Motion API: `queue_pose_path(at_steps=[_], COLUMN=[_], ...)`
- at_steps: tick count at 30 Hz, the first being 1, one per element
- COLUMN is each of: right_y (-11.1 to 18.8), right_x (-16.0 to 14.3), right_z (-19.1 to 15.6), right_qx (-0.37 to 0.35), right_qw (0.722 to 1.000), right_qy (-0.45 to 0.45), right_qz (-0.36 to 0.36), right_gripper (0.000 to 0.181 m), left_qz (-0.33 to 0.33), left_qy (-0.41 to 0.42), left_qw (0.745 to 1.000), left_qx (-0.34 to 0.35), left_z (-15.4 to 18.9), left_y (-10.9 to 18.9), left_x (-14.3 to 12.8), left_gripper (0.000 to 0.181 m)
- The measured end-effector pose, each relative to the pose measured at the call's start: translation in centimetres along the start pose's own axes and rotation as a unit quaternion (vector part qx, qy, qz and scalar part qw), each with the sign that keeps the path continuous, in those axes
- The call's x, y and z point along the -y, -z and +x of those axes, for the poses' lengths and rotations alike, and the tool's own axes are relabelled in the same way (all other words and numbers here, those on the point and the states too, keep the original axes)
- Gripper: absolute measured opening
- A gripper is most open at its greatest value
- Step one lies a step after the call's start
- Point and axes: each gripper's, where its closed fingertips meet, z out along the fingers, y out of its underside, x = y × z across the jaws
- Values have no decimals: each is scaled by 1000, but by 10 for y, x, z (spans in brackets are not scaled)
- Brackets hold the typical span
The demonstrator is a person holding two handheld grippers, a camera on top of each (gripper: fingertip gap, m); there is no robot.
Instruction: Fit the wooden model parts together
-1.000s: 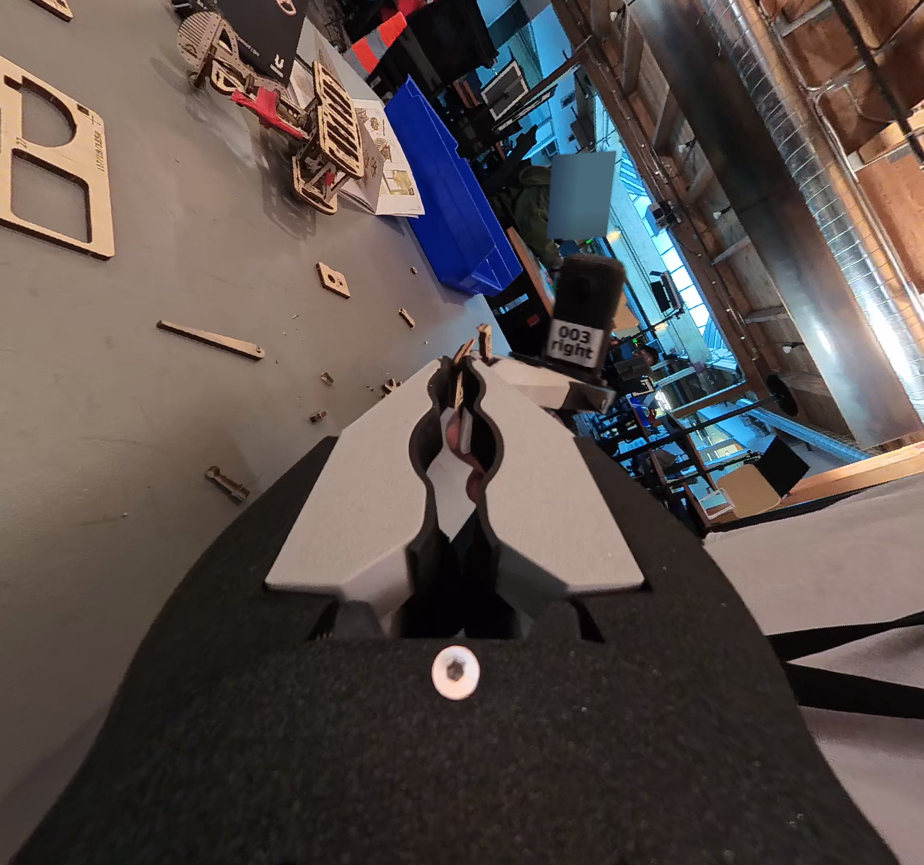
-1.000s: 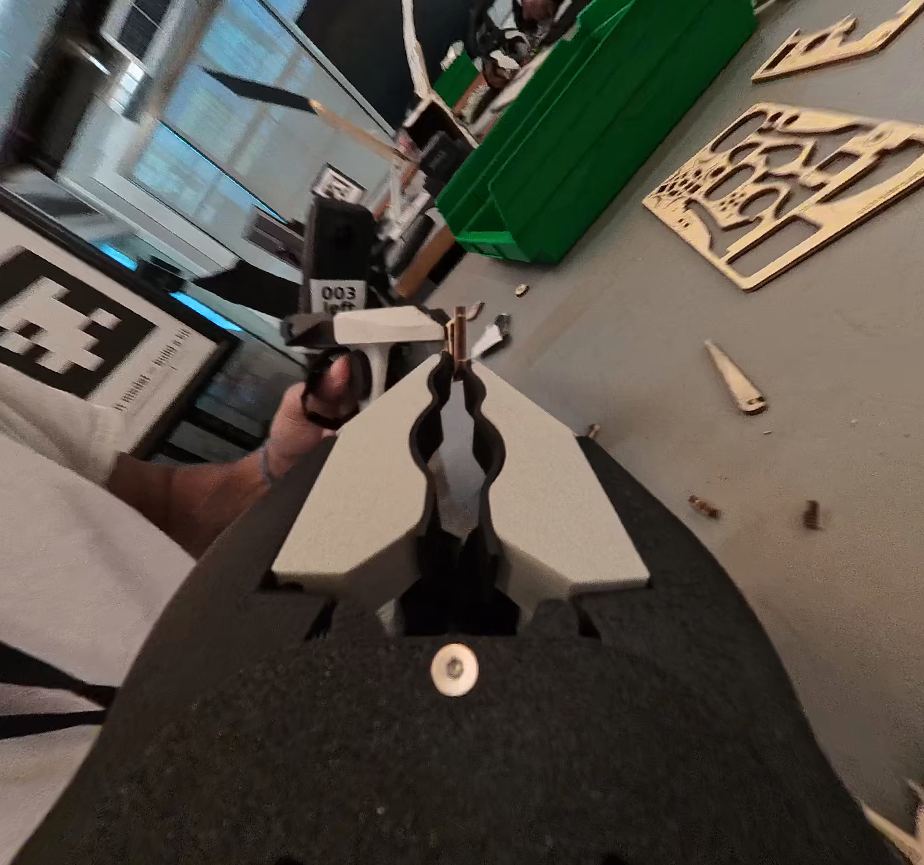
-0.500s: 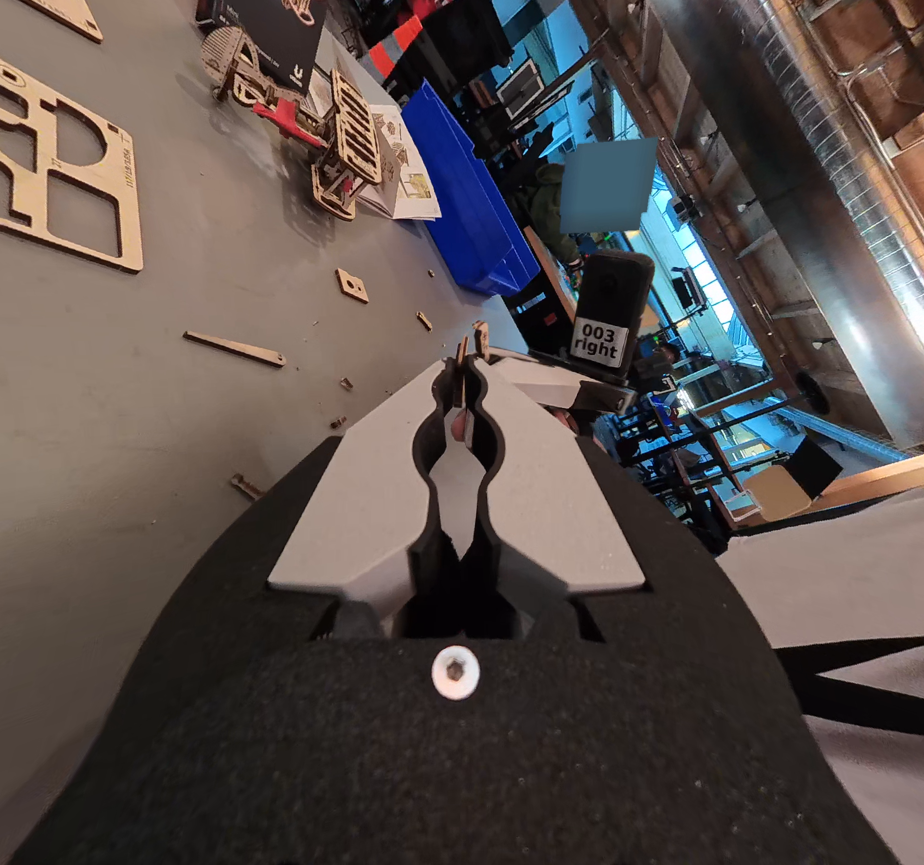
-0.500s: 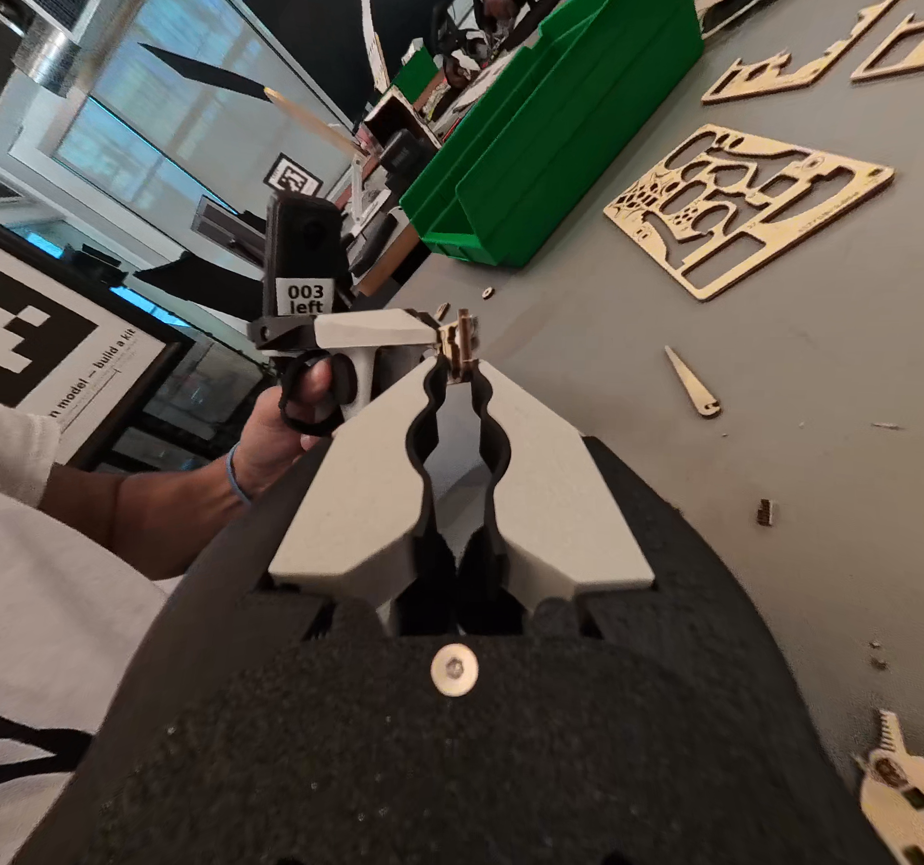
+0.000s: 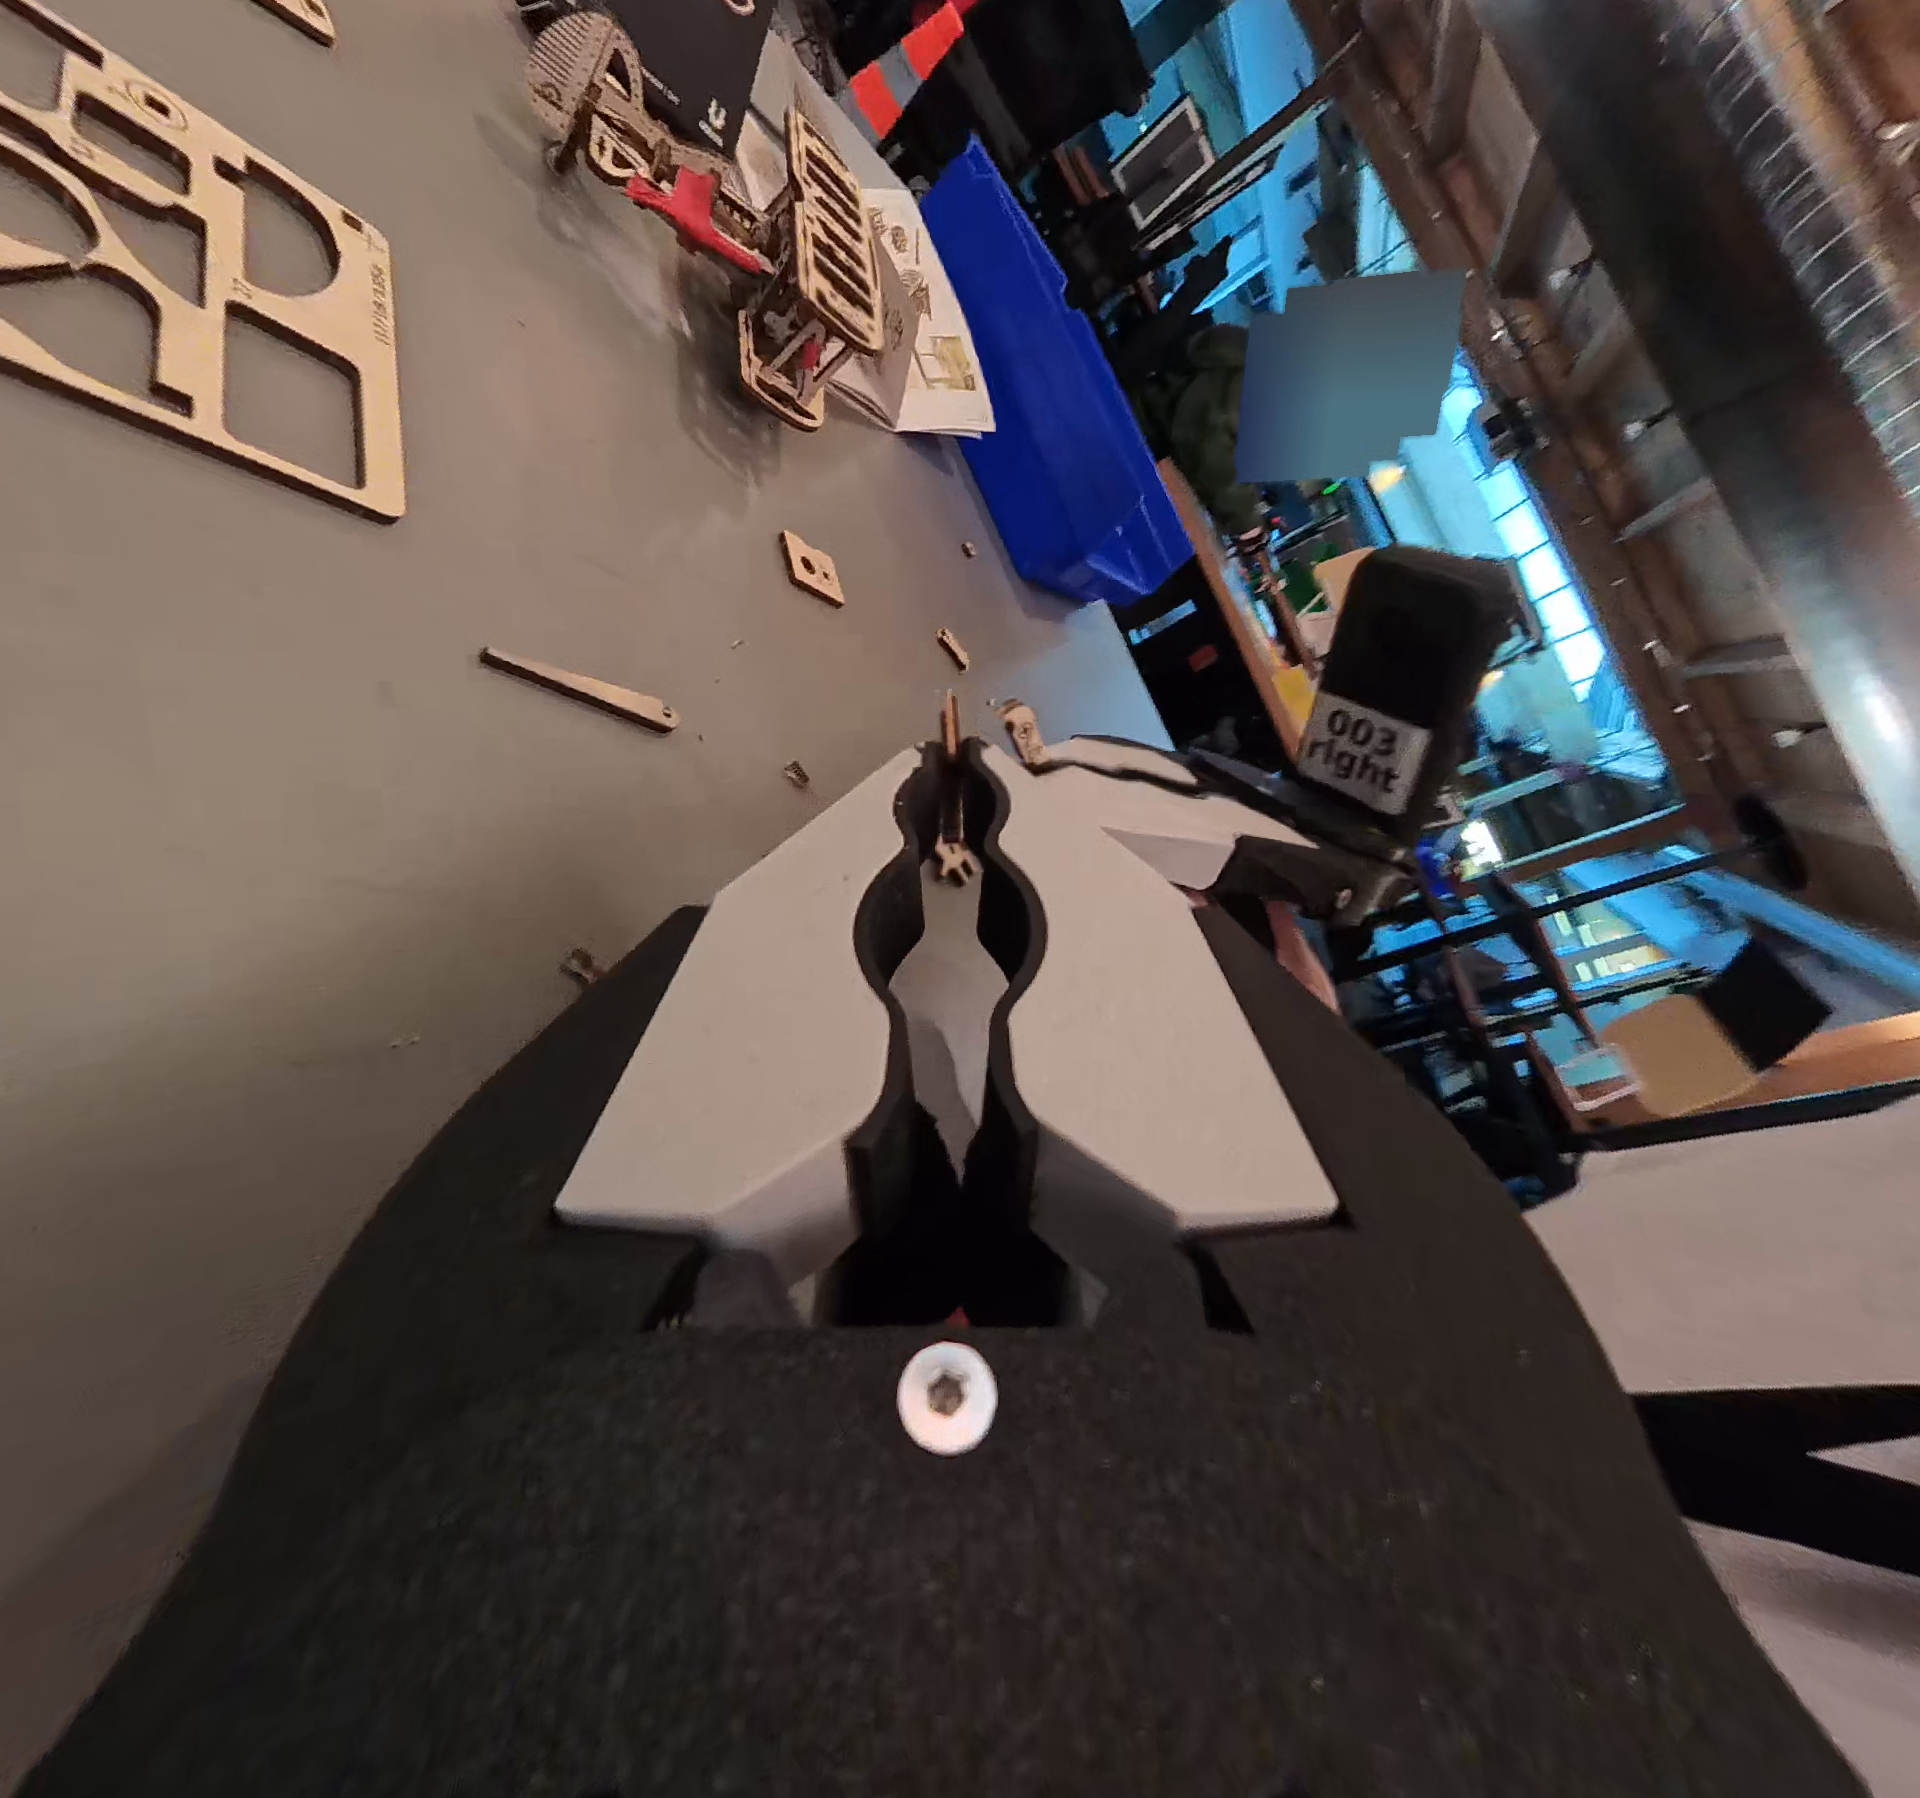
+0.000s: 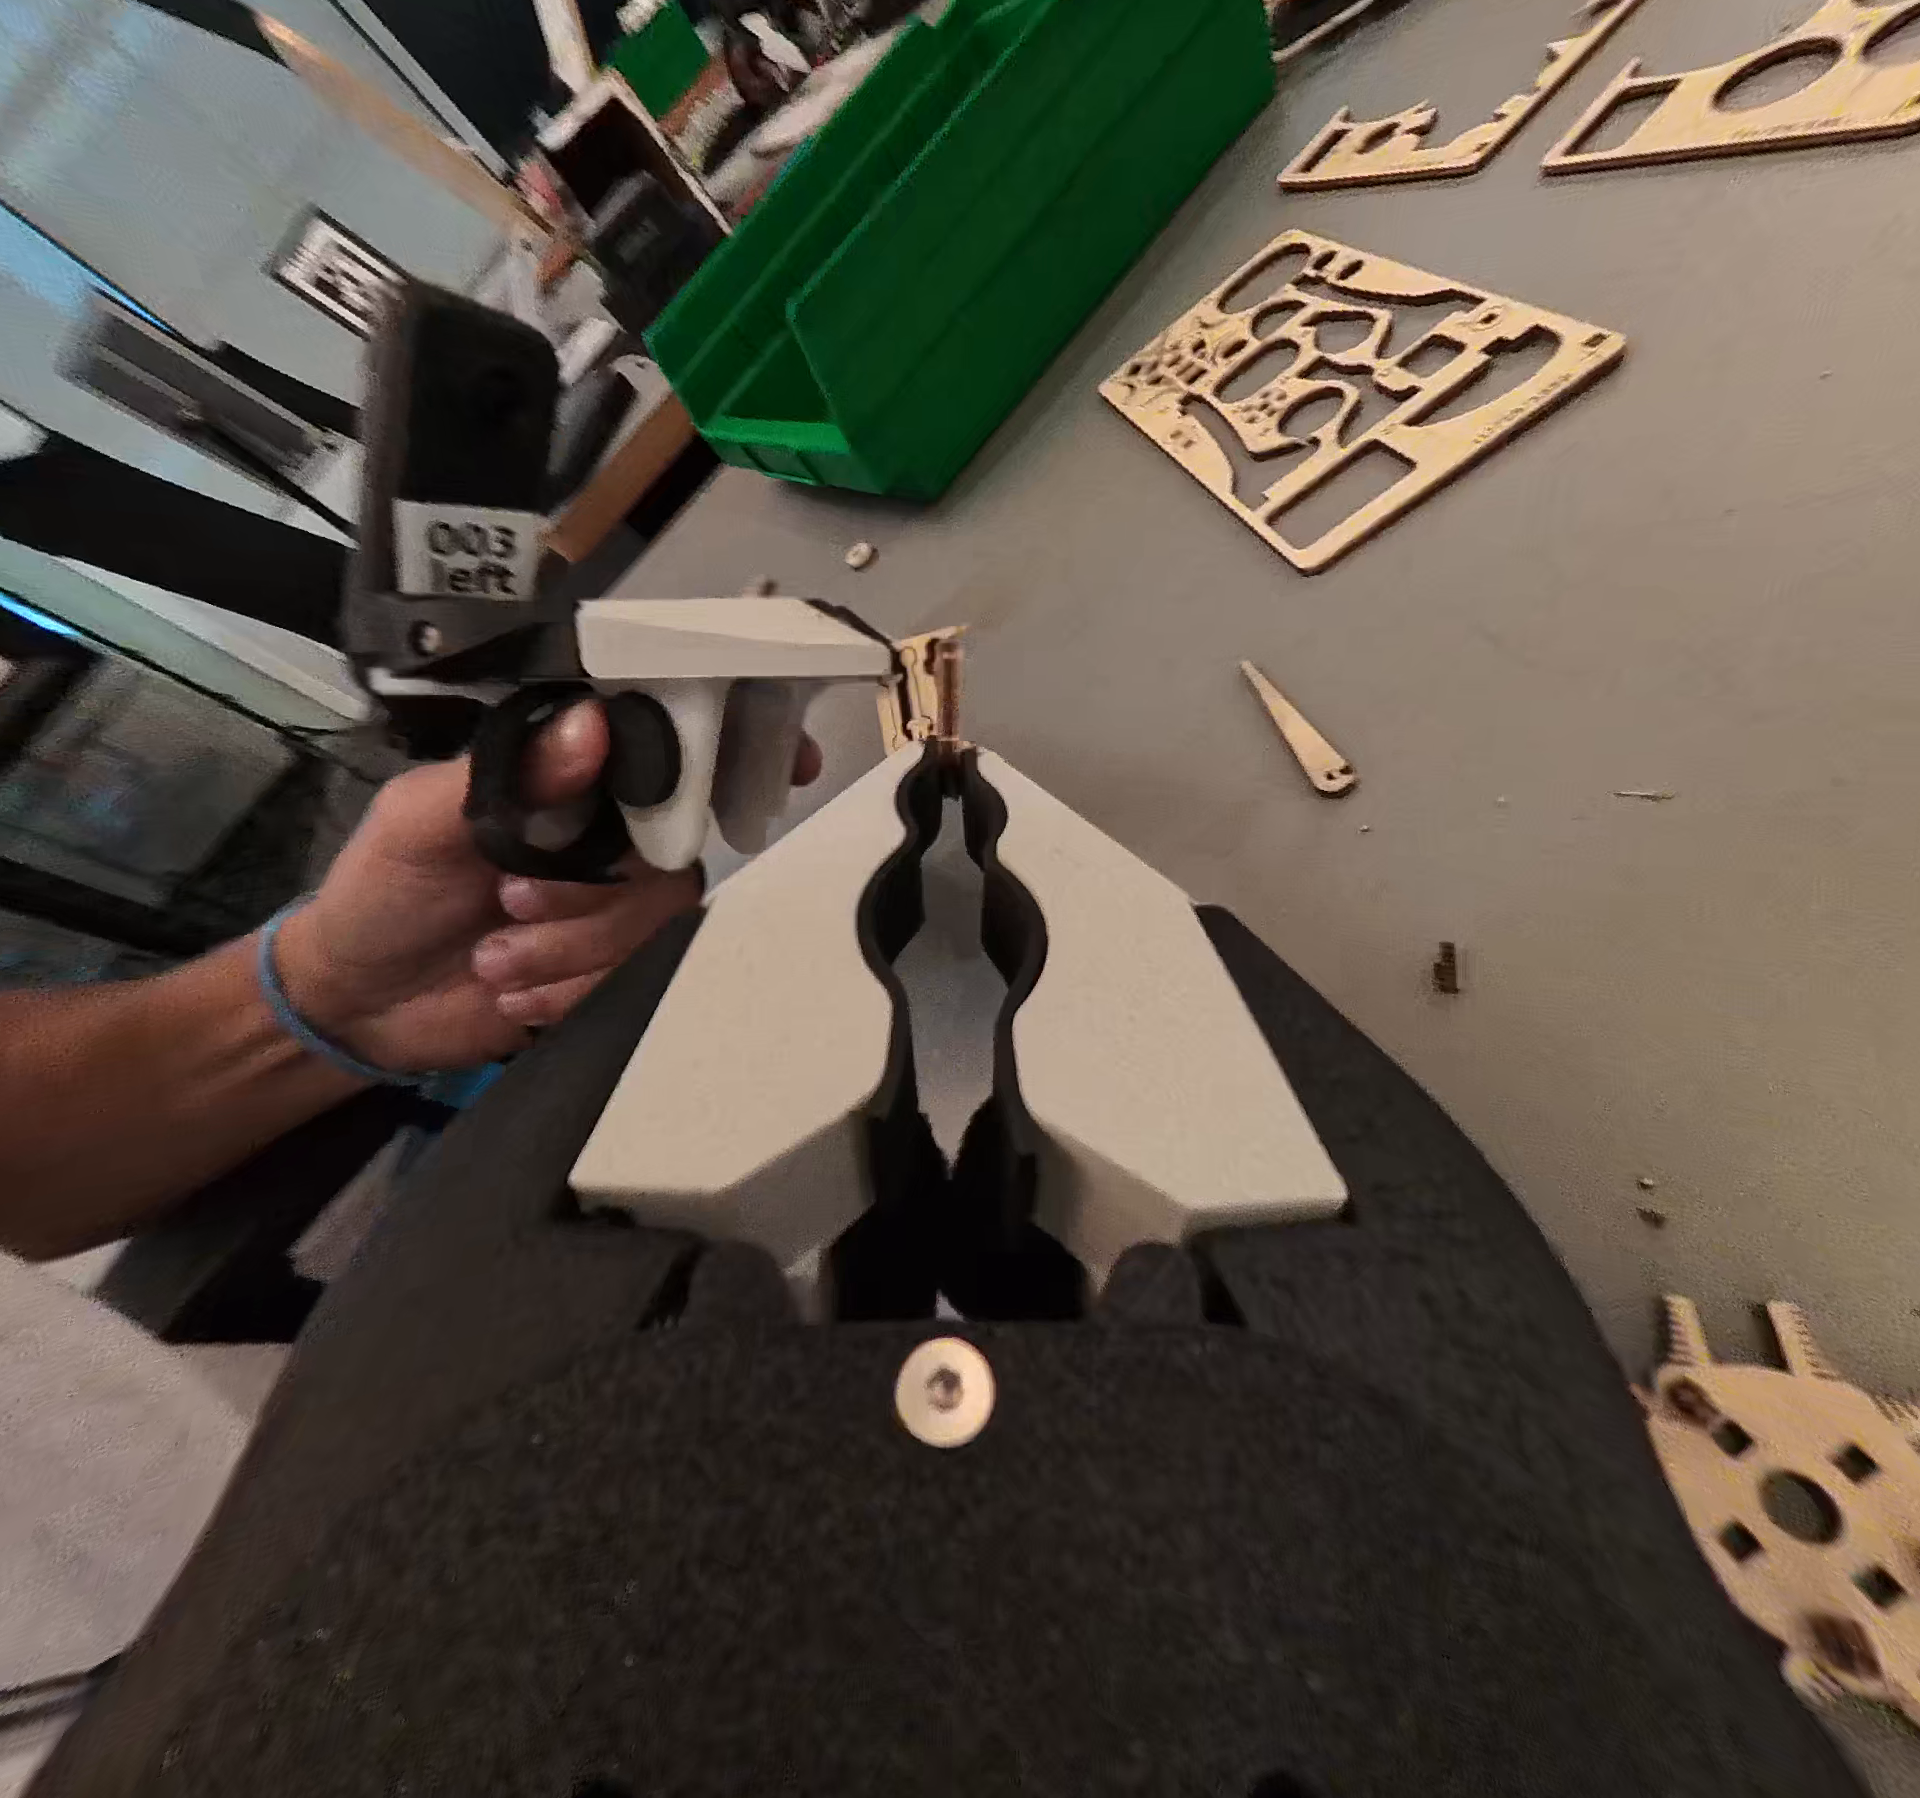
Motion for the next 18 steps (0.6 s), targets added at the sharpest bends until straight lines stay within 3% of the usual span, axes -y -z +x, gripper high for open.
queue_pose_path(at_steps=[4,9,13,15,18], right_y=[3,9,2,12,32], right_x=[8,24,-6,-9,-11], right_z=[-7,-23,5,13,42], right_qx=[78,216,120,74,-37], right_qw=[996,959,984,992,983], right_qy=[-46,-173,-124,-55,96], right_qz=[25,65,-41,-83,-154], right_gripper=[11,23,20,14,23], left_qz=[23,37,53,45,26], left_qy=[55,80,-1,-36,-44], left_qw=[997,992,998,998,996], left_qx=[-44,-95,-21,29,69], left_z=[4,14,-9,-21,-27], left_y=[6,12,39,51,57], left_x=[11,18,43,44,31], left_gripper=[0,0,0,1,0])
